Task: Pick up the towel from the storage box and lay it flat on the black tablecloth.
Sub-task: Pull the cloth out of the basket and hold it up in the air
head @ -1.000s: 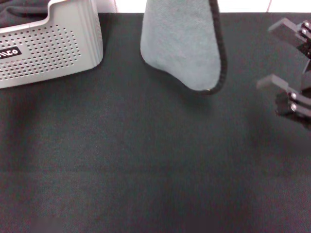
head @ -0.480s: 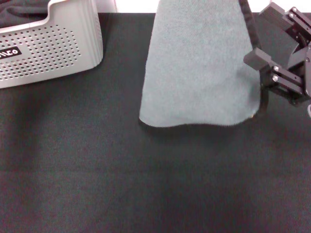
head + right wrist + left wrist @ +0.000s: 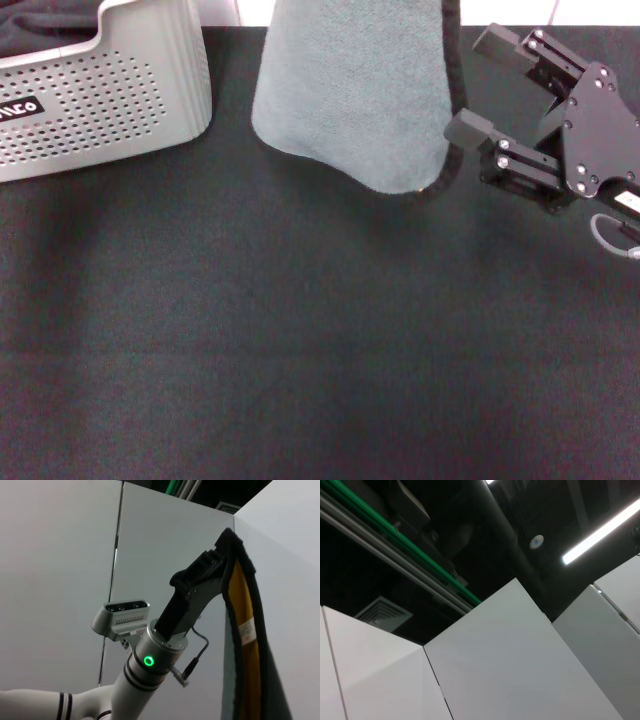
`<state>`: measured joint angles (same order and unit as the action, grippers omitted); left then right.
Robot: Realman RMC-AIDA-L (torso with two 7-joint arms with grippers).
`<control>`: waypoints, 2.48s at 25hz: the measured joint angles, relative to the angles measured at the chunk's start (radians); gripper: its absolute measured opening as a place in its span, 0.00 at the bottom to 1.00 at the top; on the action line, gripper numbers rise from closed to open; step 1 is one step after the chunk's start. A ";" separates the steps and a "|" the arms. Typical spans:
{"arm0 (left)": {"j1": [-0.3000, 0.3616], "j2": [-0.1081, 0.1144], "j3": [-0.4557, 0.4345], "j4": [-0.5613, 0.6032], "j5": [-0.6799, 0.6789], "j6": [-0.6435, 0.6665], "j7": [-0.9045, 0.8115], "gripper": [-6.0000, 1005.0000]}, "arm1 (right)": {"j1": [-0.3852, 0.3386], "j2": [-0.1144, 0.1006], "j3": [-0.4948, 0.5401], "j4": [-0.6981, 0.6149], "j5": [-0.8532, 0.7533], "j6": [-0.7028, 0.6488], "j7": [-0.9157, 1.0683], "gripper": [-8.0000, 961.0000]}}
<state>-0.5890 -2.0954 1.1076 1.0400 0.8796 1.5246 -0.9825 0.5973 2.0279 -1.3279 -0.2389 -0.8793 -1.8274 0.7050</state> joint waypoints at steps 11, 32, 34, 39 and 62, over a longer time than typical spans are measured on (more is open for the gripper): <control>-0.008 -0.001 0.003 -0.005 -0.020 -0.017 0.025 0.02 | 0.002 0.000 -0.067 -0.009 0.005 -0.042 0.009 0.79; 0.012 -0.002 0.004 -0.009 -0.029 -0.027 0.048 0.02 | -0.102 0.000 -0.064 -0.129 0.069 -0.068 -0.030 0.79; 0.011 -0.002 0.005 -0.009 -0.029 -0.025 0.048 0.02 | -0.094 0.000 -0.064 -0.128 0.069 -0.051 -0.030 0.79; 0.012 -0.002 0.009 -0.009 -0.029 -0.022 0.051 0.02 | -0.057 0.000 -0.070 -0.109 0.070 -0.024 -0.030 0.79; 0.015 -0.003 0.067 -0.025 -0.084 -0.052 0.139 0.02 | -0.021 0.000 -0.223 -0.073 0.128 0.062 -0.020 0.79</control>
<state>-0.5737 -2.0983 1.1750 1.0155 0.7960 1.4722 -0.8437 0.5763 2.0279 -1.5507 -0.3120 -0.7516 -1.7653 0.6853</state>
